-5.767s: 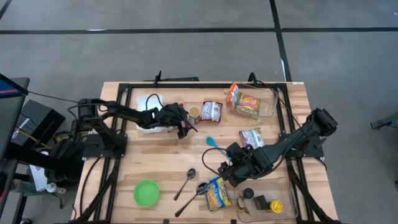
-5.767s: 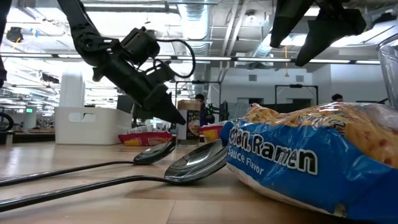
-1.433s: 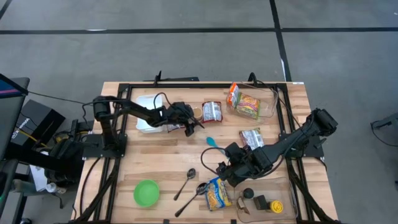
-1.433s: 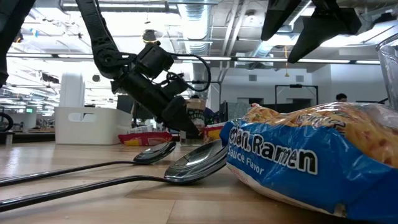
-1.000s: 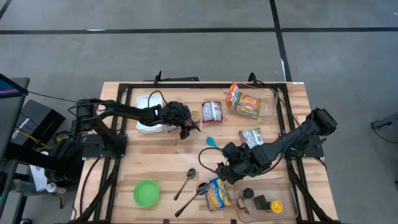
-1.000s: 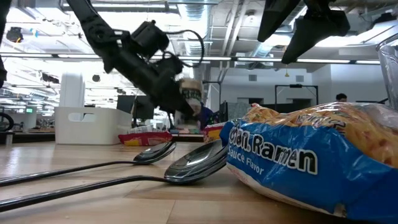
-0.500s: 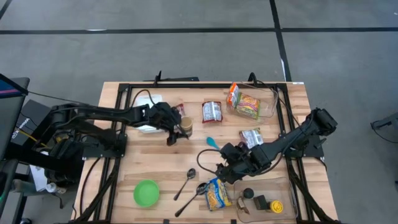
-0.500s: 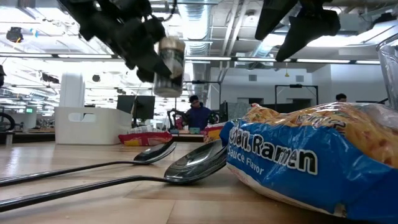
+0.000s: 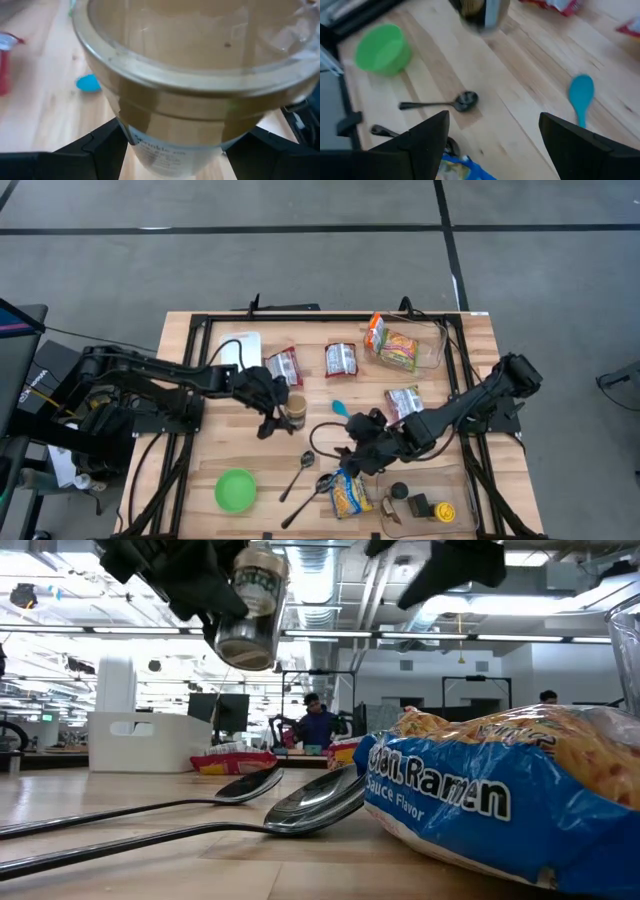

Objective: Pick & Place Food Item
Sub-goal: Put the golden spice bottle into the bottom transparent bin

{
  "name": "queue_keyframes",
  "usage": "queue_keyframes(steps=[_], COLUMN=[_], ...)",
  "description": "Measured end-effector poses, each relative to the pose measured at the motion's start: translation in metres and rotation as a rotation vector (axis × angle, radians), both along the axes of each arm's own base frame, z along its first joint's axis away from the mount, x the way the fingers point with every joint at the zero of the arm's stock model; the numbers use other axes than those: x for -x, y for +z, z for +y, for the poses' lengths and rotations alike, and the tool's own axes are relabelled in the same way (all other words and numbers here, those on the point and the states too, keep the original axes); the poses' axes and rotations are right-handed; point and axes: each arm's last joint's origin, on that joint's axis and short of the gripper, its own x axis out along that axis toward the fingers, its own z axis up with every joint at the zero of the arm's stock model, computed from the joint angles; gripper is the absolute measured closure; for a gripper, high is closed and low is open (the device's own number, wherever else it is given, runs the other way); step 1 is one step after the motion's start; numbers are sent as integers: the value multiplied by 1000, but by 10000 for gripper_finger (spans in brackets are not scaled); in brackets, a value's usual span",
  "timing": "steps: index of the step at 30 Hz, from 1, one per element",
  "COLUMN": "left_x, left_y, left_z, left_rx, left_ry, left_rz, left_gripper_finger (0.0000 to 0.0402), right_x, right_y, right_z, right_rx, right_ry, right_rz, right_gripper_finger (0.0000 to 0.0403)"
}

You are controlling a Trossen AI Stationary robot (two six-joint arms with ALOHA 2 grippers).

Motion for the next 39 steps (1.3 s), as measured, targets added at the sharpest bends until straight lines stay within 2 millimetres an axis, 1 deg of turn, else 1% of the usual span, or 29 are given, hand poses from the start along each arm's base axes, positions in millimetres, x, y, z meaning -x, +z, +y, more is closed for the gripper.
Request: queue_keyframes(steps=[3, 8, 14, 18, 23, 28, 32, 37, 39], left_x=[-2, -4, -4, -5, -6, -6, -6, -6, -6], left_y=[-2, -3, -2, -1, 0, 0, 0, 0, 0], left_z=[-6, -13, -16, -15, -16, -15, -15, -15, -15], left_rx=[24, 38, 49, 54, 54, 54, 54, 54, 54], left_ry=[-7, -14, -13, -8, -9, -9, -9, -9, -9], left_rz=[6, -3, -7, -23, -32, -33, -33, -33, -33], left_gripper_finger=[127, 121, 127, 121, 127, 122, 127, 123, 123], right_x=[-4, -3, -1, 0, 0, 0, 0, -3, -3], right_y=[5, 17, 25, 25, 25, 25, 25, 28, 29], right_z=[-1, -7, -11, -11, -9, -8, -8, -7, -7], right_rx=[5, 20, 8, -12, -16, -21, -24, -15, -6], right_ry=[26, 50, 44, 38, 96, 124, 125, 147, 157], right_rz=[-44, -86, -108, -109, -88, -80, -90, -128, -129], right_gripper_finger=[101, 101, 101, 101, 101, 99, 79, 18, 8])
